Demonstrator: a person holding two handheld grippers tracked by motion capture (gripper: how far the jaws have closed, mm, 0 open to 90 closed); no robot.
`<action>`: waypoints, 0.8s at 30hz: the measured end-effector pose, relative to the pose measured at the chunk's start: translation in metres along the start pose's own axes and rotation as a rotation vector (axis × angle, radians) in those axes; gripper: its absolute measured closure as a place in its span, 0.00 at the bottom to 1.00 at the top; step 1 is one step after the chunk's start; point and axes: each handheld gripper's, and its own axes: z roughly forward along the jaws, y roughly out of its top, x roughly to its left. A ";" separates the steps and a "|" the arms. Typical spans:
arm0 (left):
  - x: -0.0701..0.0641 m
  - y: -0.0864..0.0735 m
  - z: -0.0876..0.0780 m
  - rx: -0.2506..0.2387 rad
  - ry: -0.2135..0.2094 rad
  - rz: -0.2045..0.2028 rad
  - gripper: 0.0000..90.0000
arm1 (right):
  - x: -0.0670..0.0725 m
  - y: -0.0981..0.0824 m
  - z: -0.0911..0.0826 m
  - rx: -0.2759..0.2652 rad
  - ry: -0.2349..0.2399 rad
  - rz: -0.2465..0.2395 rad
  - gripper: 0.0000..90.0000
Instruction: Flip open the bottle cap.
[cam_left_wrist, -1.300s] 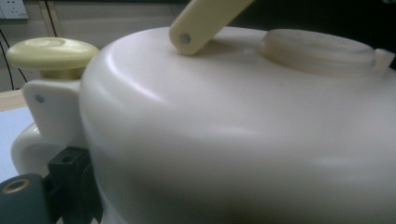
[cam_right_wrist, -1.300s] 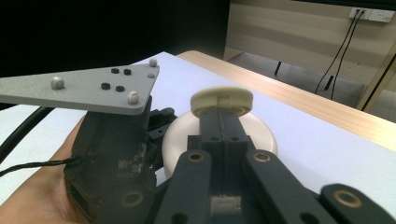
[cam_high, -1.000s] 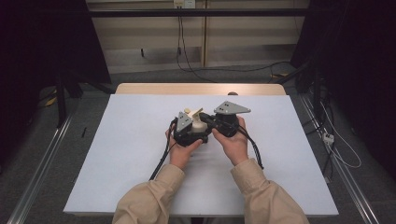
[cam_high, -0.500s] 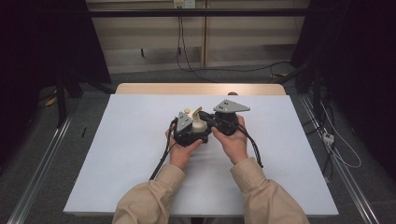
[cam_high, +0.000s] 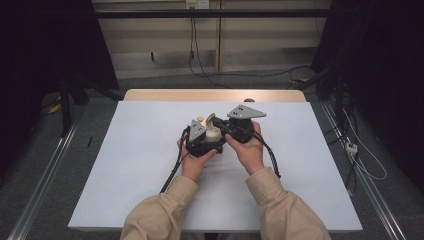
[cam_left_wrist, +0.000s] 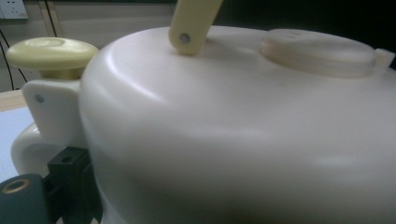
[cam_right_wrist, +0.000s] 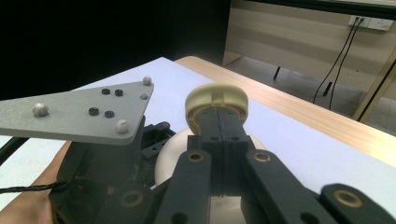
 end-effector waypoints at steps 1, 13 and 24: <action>0.000 0.000 0.000 0.000 0.000 0.000 0.07 | 0.000 0.000 0.000 -0.001 -0.002 0.002 1.00; 0.000 0.000 0.000 0.000 0.000 -0.001 0.07 | -0.001 0.001 0.003 -0.001 -0.001 0.005 1.00; 0.000 0.000 0.001 -0.006 -0.003 -0.007 0.07 | -0.002 0.003 0.006 -0.003 0.003 0.004 1.00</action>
